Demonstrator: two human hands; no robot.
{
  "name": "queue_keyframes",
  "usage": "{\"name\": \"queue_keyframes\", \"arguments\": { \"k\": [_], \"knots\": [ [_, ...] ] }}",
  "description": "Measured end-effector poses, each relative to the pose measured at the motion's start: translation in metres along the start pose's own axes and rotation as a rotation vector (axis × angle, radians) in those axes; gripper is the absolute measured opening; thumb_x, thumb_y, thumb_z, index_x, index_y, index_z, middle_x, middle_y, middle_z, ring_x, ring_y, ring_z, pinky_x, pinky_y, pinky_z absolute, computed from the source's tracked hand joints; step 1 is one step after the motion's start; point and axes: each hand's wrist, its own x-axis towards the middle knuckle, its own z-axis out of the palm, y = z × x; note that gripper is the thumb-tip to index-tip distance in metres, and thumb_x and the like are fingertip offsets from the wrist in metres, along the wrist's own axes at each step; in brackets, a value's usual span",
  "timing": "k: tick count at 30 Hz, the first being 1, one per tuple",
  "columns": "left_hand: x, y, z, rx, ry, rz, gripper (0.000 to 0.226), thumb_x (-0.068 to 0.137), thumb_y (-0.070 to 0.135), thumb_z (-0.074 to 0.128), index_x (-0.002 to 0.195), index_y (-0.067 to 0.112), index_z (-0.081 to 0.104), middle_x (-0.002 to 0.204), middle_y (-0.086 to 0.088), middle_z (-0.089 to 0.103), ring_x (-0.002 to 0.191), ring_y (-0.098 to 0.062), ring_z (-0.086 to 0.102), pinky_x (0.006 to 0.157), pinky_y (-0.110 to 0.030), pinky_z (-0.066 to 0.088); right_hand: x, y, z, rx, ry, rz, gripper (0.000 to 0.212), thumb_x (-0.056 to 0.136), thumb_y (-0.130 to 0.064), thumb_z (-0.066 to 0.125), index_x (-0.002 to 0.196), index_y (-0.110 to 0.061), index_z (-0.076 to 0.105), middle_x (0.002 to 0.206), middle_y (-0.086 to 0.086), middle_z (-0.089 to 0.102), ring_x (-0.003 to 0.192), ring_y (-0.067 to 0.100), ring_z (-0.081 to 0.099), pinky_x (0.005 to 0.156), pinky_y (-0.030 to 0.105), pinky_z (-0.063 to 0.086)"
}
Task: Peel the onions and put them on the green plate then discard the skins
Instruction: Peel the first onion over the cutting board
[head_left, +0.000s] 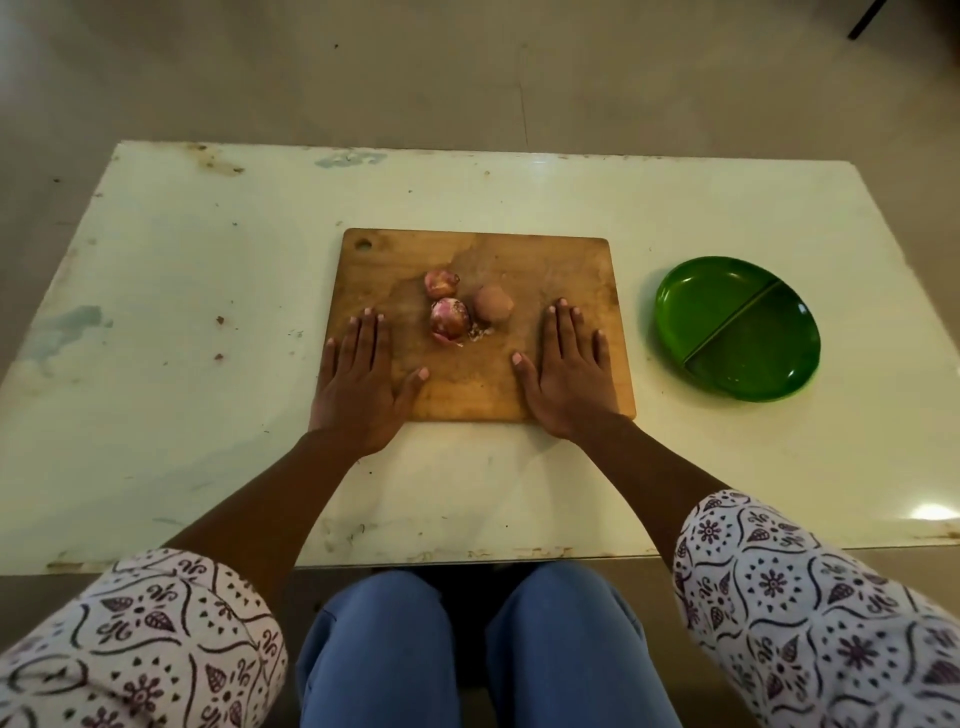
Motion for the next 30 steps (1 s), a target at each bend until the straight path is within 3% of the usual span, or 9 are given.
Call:
{"name": "queue_keyframes", "arguments": {
  "k": [16,24,30],
  "knots": [
    [-0.038,0.004,0.006,-0.016,0.002,-0.041,0.094,0.079,0.069,-0.001,0.150,0.008,-0.001,0.159,-0.011,-0.001,0.147,-0.026,-0.004,0.115,-0.038,-0.007,-0.029,0.000,0.008,0.024,-0.009,-0.039,0.072,0.100,-0.054,0.014,0.152,-0.012,-0.013,0.161,0.005,-0.017,0.147,0.018,-0.019,0.117,0.037,-0.016],
    [-0.053,0.006,0.004,-0.033,-0.010,-0.050,0.095,0.078,0.070,-0.003,0.150,0.008,-0.005,0.159,-0.010,-0.004,0.146,-0.023,-0.009,0.115,-0.036,-0.010,-0.039,0.000,0.012,-0.017,0.005,-0.050,0.087,0.083,-0.064,-0.009,0.152,-0.012,-0.011,0.161,0.006,-0.015,0.147,0.019,-0.016,0.115,0.037,-0.016],
    [-0.053,0.006,0.002,-0.022,-0.006,-0.046,0.093,0.078,0.070,-0.004,0.149,0.008,-0.007,0.159,-0.010,-0.005,0.146,-0.022,-0.010,0.114,-0.035,-0.012,-0.038,-0.002,0.010,-0.027,0.011,-0.046,0.081,0.088,-0.059,0.000,0.152,-0.011,-0.011,0.161,0.007,-0.016,0.148,0.020,-0.016,0.116,0.038,-0.015]
  ]
}}
